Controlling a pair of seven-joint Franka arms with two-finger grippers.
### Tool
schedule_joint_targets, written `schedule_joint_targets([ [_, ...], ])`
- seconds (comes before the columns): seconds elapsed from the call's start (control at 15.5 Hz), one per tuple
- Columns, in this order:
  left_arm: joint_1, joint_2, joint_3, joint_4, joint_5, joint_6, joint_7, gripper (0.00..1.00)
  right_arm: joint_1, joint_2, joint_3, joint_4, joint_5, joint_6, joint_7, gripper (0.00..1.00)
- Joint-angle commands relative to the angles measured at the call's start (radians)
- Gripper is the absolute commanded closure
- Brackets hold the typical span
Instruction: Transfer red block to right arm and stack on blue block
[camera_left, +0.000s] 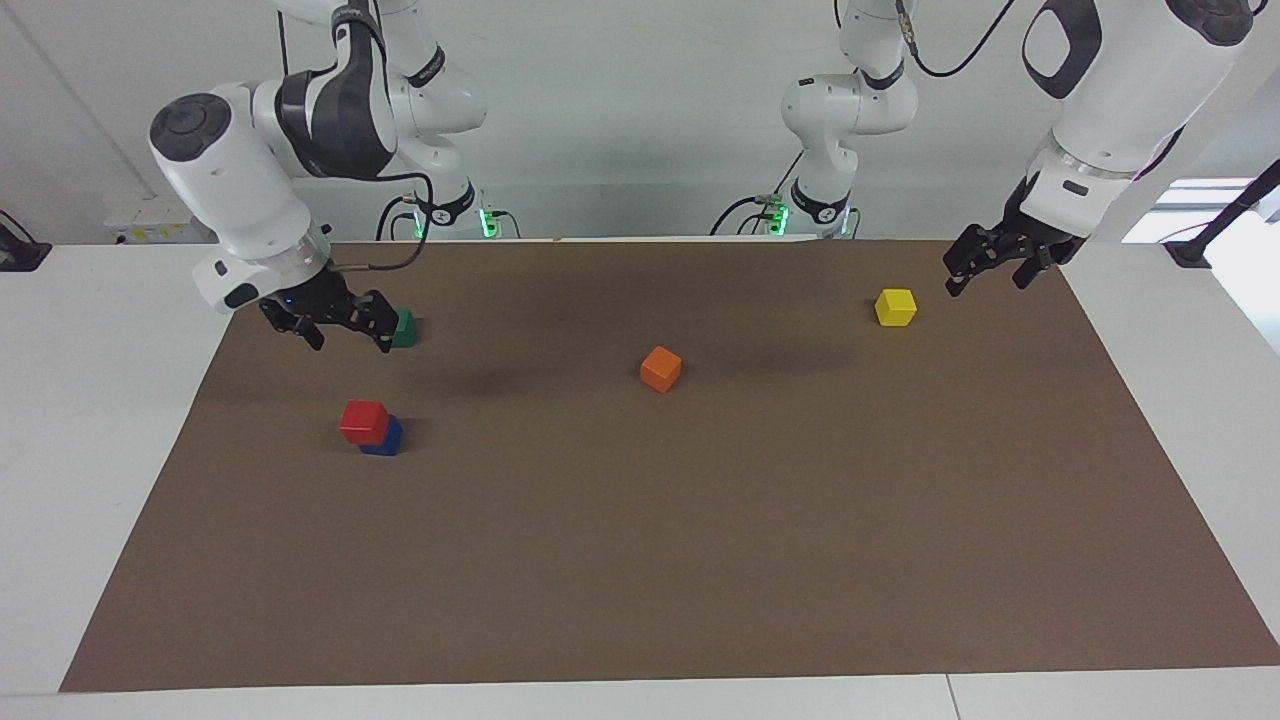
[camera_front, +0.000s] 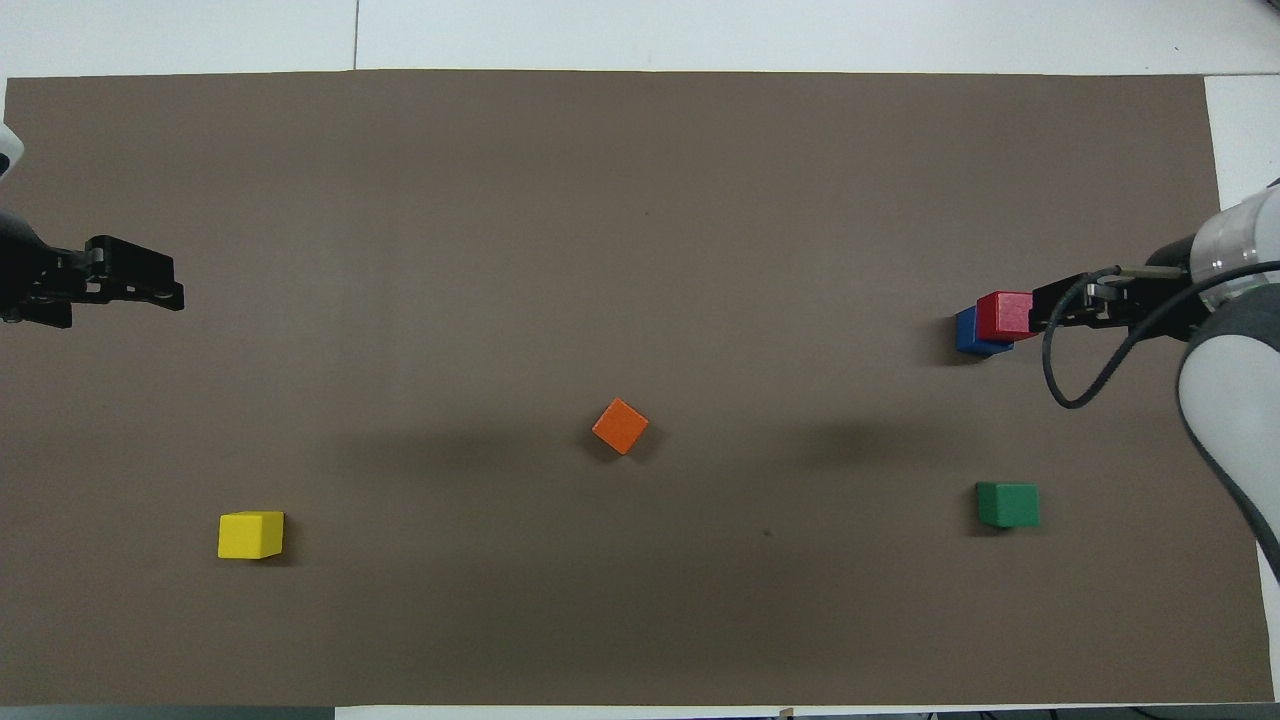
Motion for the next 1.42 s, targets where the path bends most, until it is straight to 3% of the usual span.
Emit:
schedule_joint_targets([
  [0.0,0.006,-0.022,0.001,-0.023,-0.009,-0.005,-0.005,0.00,-0.008,0.002,0.005,0.134,0.006,-0.186,0.013,0.00],
  [0.19,0.006,-0.022,0.001,-0.023,-0.009,-0.005,-0.006,0.00,-0.016,0.000,0.004,0.196,0.003,-0.258,0.013,0.00],
  [0.52,0.006,-0.022,0.001,-0.023,-0.009,-0.005,-0.006,0.00,-0.036,0.000,-0.001,0.181,-0.034,-0.181,-0.058,0.00],
  [1.35,0.006,-0.022,0.001,-0.023,-0.009,-0.005,-0.006,0.00,-0.036,-0.004,0.000,0.171,-0.080,-0.179,-0.049,0.00],
])
